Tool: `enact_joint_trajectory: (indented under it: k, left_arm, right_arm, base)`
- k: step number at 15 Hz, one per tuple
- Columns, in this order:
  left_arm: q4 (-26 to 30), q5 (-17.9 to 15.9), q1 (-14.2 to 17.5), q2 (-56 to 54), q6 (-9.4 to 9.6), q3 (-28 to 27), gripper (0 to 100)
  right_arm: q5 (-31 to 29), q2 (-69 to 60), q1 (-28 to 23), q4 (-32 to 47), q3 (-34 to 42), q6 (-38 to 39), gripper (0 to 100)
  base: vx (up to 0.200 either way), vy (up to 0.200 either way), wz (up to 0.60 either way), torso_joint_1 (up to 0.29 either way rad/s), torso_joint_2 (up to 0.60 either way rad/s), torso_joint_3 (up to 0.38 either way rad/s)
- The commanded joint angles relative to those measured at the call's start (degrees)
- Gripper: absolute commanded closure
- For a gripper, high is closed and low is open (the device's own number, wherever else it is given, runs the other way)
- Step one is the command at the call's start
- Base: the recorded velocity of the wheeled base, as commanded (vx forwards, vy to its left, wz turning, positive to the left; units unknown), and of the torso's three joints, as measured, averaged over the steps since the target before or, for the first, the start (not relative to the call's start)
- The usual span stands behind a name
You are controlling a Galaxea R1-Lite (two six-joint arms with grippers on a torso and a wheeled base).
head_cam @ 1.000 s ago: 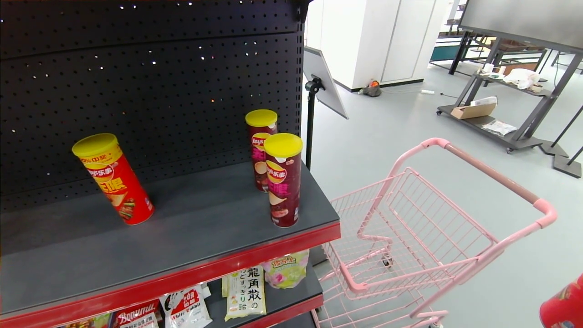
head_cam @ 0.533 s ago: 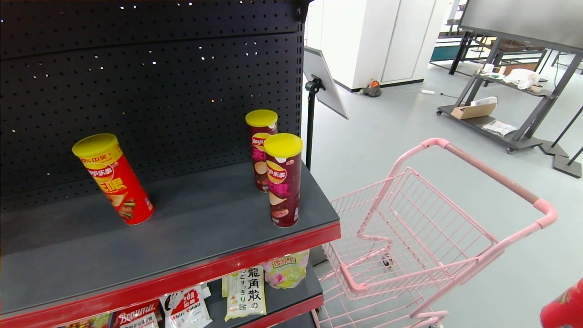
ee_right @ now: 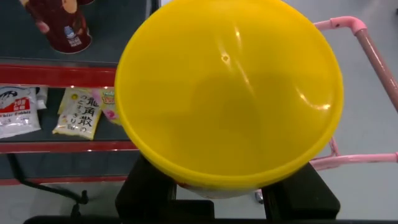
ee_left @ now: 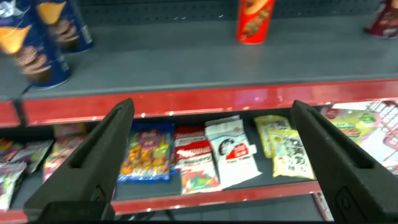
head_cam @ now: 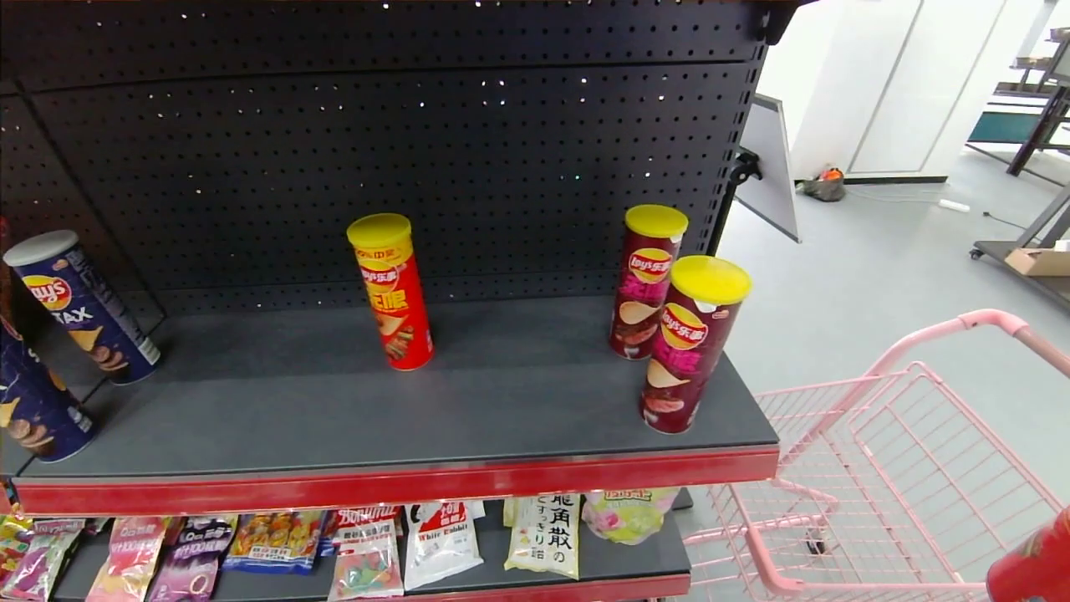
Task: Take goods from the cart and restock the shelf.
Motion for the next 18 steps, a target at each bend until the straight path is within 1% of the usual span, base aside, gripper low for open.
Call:
enact_joint_trajectory:
  k: [1,3,4,6,9,18]
  left_arm:
    - [0.04,-0.02,0.03,0.0,0.01,0.0,0]
    - [0.04,-0.02,0.03,0.0,0.01,0.0,0]
    - [0.04,-0.02,0.03,0.0,0.01,0.0,0]
    - [-0.05,-0.11,0.03,0.0,0.19,0.0,0]
    - [-0.05,-0.11,0.03,0.0,0.19,0.0,0]
    - [-0.05,-0.11,0.03,0.0,0.36,0.0,0]
  right_arm:
    - [-0.04,-0.81,0.02,0.1,0.08,-0.06,100]
    - [1.8,-5.82,0.63,-0.16,1.31,0.74,100]
    - [1.8,-5.82,0.63,-0.16,1.31,0.74,100]
    - [4.79,-9.6,0.63,0.01,2.72,1.0,100]
    - [4.97,-10.65,0.54,0.01,4.04,1.0,100]
    - [5.06,-10.65,0.54,0.1,4.13,1.17,100]
  base:
    - [0.0,0.0,0.0,0.0,0.0,0.0]
    - [0.0,0.0,0.0,0.0,0.0,0.0]
    - [0.0,0.0,0.0,0.0,0.0,0.0]
    - [0.0,0.2,0.0,0.005,0.0,0.002]
    - [0.0,0.2,0.0,-0.001,0.0,0.001]
    - [0.0,0.2,0.0,0.003,0.0,0.003]
